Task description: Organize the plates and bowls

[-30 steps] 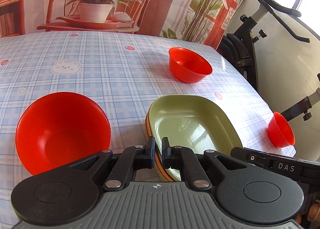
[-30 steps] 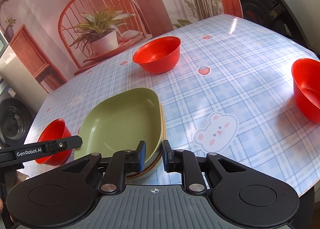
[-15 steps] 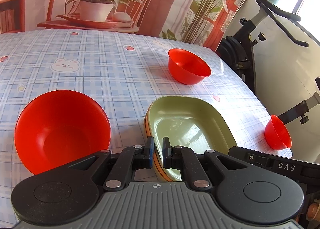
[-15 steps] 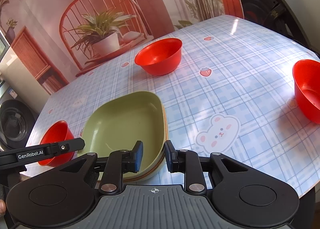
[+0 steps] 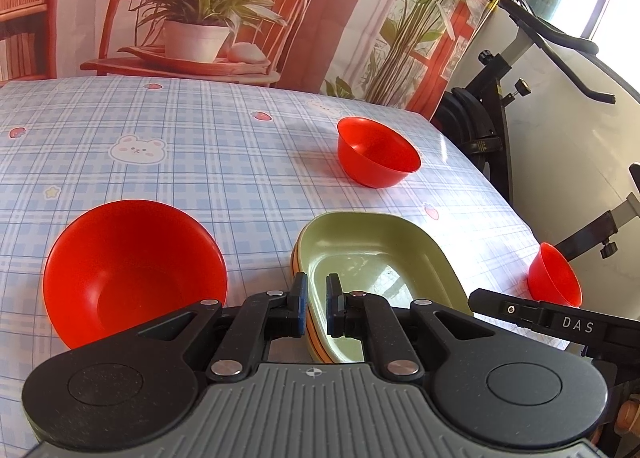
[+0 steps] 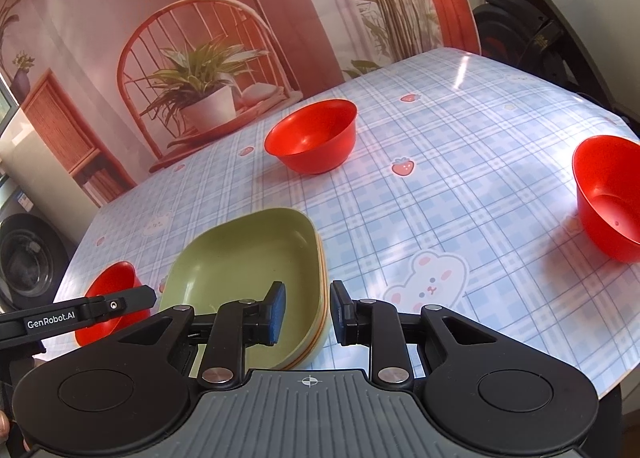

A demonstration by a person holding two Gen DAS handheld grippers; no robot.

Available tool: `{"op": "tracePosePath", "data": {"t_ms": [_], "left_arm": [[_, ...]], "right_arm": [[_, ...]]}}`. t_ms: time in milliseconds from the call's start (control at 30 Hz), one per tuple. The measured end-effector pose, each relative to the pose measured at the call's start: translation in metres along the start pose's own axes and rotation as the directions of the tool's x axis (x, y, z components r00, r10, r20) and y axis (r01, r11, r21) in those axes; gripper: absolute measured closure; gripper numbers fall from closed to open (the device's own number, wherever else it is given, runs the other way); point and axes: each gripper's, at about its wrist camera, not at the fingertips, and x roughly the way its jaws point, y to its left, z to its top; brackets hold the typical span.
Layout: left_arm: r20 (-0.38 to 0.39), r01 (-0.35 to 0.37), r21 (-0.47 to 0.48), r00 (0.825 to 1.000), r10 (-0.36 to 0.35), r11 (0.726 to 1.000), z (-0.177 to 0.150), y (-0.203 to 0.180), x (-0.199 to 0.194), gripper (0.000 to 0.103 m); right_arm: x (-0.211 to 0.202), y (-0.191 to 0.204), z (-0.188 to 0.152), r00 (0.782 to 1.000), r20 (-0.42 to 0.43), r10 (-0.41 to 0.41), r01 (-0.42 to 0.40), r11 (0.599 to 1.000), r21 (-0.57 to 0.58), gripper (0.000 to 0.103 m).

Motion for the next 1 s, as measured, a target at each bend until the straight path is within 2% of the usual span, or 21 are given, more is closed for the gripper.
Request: {"op": "tracePosePath", "data": {"t_ms": [600,867,1000], "left_arm": [[0.035,0.0,0.005,0.999,-0.001,1.0,0.005,-0.001,-0.013,0.093],[0.028,0.029,0.078,0.999,-0.031,0.997,0.01,-0.022,-0.006,0.093],[0.05,0.047,0.136,0.997,-0.055,0.99,0.024,-0.028,-0.008,0.093]], "right_arm": [[-0.011,-0.018,0.013,0.997,0.074,-0.009,0.005,0.999,0.043,0.08],[-0.017,-0.032,0.019,0.994,0.105,-0.044,0.038,0.998,0.06,0.08],[-0.017,-0.038,0.027,0.99,0.124,-0.061,0.057,0.998,0.04,0.08]]}}
